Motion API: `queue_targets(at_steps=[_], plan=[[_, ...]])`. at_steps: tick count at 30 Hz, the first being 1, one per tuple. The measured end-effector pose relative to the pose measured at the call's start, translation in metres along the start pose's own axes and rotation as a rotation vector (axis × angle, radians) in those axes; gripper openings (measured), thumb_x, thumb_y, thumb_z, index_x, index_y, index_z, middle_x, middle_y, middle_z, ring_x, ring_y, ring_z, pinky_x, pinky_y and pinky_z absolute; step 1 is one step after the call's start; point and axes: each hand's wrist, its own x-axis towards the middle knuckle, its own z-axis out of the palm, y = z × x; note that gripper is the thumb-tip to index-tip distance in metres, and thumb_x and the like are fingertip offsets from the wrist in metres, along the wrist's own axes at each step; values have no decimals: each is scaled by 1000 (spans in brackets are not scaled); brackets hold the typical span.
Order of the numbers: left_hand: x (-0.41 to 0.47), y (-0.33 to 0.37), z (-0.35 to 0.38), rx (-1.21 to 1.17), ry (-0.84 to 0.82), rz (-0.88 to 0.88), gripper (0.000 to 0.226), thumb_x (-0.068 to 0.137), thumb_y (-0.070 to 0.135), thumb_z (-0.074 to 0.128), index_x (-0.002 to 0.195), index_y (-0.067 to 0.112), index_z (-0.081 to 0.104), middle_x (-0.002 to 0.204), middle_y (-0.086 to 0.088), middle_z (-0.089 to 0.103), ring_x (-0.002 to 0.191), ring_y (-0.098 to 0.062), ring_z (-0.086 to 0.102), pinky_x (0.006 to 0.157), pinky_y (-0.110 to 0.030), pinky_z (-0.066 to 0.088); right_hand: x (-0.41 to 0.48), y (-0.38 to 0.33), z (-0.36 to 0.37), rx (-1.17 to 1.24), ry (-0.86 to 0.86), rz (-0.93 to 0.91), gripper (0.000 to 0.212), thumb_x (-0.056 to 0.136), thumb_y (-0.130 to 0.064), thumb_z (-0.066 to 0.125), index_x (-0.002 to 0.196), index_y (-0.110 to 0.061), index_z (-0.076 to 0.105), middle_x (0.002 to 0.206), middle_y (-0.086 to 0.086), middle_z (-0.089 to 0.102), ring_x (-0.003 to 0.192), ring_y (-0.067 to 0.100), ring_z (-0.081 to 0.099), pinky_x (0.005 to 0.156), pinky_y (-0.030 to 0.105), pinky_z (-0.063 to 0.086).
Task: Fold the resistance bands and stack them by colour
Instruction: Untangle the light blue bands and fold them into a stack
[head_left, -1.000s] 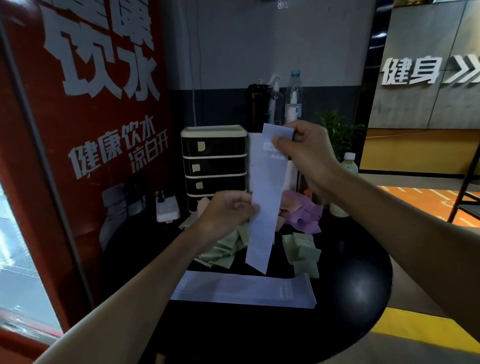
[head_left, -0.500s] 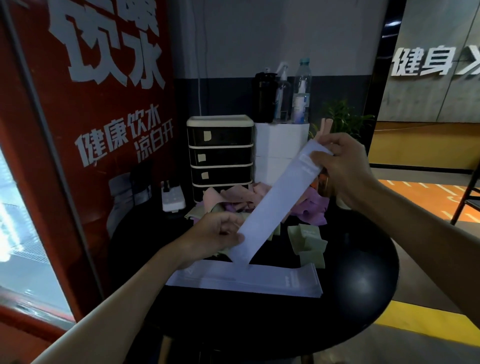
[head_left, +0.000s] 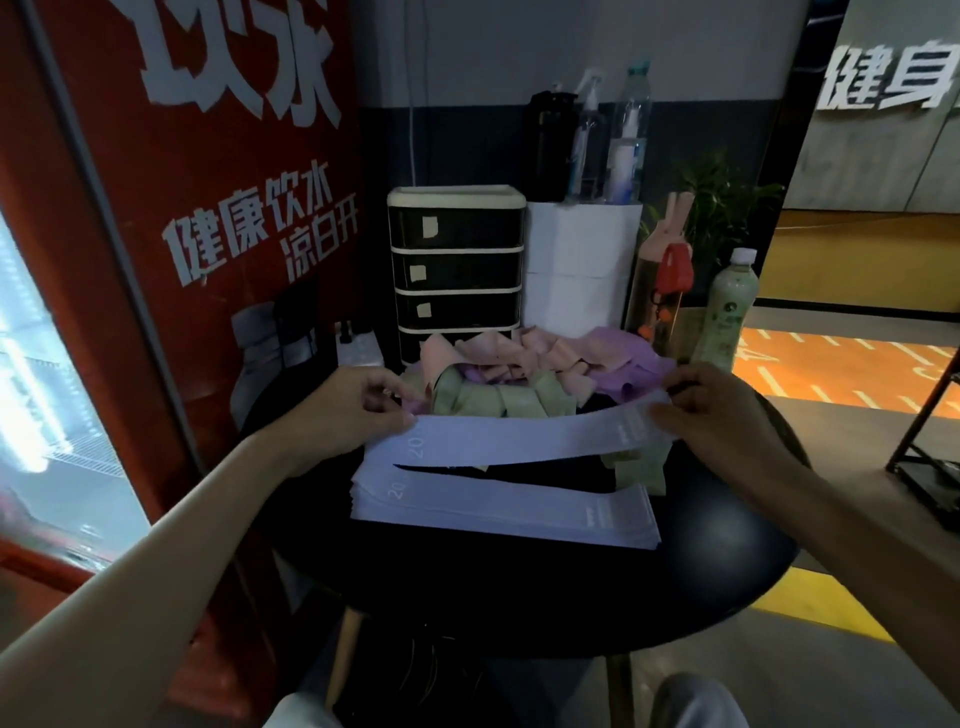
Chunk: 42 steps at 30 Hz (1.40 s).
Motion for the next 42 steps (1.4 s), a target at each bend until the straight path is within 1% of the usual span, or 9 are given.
queue_targets(at_steps=[8, 15, 18, 24, 29, 32, 36, 39, 42], plan=[[-5, -23, 4, 156, 156, 41, 20, 77, 12, 83, 82, 15, 64, 78, -5, 67, 61, 0, 58, 59, -13, 45, -30, 27, 18, -288, -79, -122, 11, 81, -8, 73, 85, -12, 64, 71, 15, 63, 72, 30, 61, 62, 34, 45], [-10, -31, 14, 249, 138, 68, 19, 82, 14, 80, 88, 18, 62, 85, 1, 65, 78, -14, 62, 67, -27, 48, -38, 34, 20, -353, -91, -136, 7, 82, -8, 72, 85, -7, 65, 77, 18, 66, 78, 30, 64, 63, 28, 46], [-11, -32, 18, 271, 122, 83, 17, 85, 13, 77, 92, 16, 62, 90, 3, 64, 81, -9, 60, 67, -22, 45, -39, 37, 20, -360, -97, -123, 7, 81, -7, 72, 83, -8, 66, 75, 16, 66, 76, 28, 64, 57, 15, 40], [-8, -36, 22, 319, 140, 86, 15, 84, 12, 77, 91, 14, 64, 90, 4, 63, 80, -8, 58, 67, -19, 43, -40, 42, 23, -350, -86, -118, 8, 81, -5, 72, 81, -10, 65, 71, 13, 65, 73, 25, 63, 56, 12, 41], [-7, -42, 26, 466, 73, 87, 19, 85, 13, 75, 91, 23, 59, 95, 1, 59, 81, -14, 59, 73, -28, 49, -41, 47, 24, -441, -170, -47, 12, 78, -8, 72, 84, -15, 65, 67, -3, 62, 66, 12, 58, 58, 26, 42], [-6, -41, 29, 542, 74, 118, 12, 88, 19, 72, 95, 22, 62, 100, 1, 57, 88, -15, 55, 82, -38, 52, -38, 46, 22, -437, -168, -70, 11, 79, -9, 72, 86, -15, 66, 67, -4, 61, 65, 3, 56, 56, 19, 39], [5, -23, 39, 559, 155, 223, 10, 88, 27, 71, 93, 19, 68, 89, 13, 53, 90, -17, 54, 78, -37, 49, -21, 35, 22, -423, -154, -120, 6, 83, -13, 71, 84, -12, 65, 71, 5, 61, 65, 13, 56, 56, 20, 39], [24, -9, 49, 565, 167, 273, 23, 86, 37, 72, 97, 19, 66, 97, 4, 58, 94, -21, 55, 81, -43, 49, -1, 27, 31, -401, -171, -126, 5, 84, -15, 70, 85, -13, 66, 73, -5, 62, 66, 9, 57, 59, 18, 43], [50, 0, 63, 672, 150, 256, 38, 85, 47, 69, 112, 22, 63, 122, 2, 55, 115, -23, 48, 96, -44, 41, 28, 24, 49, -359, -266, -148, 11, 83, -19, 72, 82, -14, 62, 80, 0, 65, 74, 21, 65, 71, 36, 54]])
